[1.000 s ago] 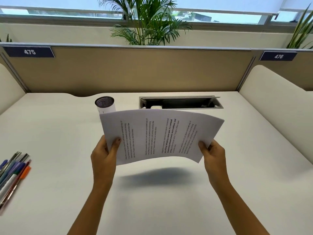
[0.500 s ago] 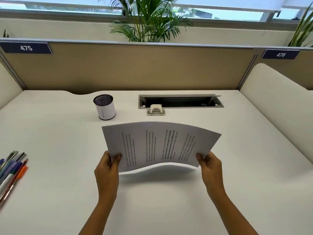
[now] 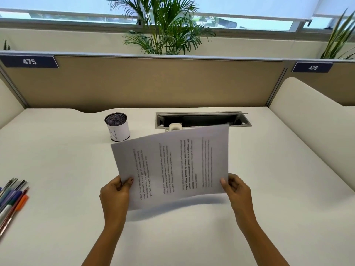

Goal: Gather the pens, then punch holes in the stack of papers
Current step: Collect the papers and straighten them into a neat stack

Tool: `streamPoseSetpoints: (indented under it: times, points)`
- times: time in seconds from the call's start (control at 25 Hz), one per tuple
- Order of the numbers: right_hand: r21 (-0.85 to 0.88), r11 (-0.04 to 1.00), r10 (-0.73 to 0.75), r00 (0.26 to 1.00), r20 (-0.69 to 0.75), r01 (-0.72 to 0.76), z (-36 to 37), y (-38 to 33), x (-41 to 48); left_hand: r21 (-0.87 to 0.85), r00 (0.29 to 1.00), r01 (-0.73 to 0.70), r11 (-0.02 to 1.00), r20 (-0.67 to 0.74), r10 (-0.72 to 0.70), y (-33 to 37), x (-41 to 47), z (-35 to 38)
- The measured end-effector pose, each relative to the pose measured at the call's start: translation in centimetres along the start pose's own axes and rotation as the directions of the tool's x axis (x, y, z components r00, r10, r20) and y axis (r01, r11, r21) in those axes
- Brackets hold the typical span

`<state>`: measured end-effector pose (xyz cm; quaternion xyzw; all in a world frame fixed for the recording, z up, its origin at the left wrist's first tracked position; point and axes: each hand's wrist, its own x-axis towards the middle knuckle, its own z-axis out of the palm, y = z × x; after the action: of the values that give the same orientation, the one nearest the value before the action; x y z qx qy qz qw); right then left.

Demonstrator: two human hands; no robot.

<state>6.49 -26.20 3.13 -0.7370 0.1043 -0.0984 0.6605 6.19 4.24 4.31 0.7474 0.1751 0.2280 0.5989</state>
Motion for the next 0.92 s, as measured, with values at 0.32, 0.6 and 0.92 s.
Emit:
streamPoseSetpoints:
  times: [0.32, 0.6, 0.92]
  points:
    - [0.405, 0.890, 0.076, 0.943, 0.323, -0.210, 5.2, -2.7, -2.6, -0.371, 0.945, 0.316, 0.874, 0.038, -0.325, 1.0, -1.1, 1.1]
    - [0.390, 0.917, -0.009, 0.975, 0.224, -0.081, 8.3, -5.2, -3.8, -0.571, 0.887, 0.460, 0.680, 0.268, -0.375, 0.8, -4.8, 3.0]
    - [0.179, 0.982, -0.073, 0.992, 0.106, 0.053, 4.4, -6.8, -1.7, -0.617, 0.857, 0.487, 0.619, 0.474, -0.203, 0.0, -0.8, -1.3]
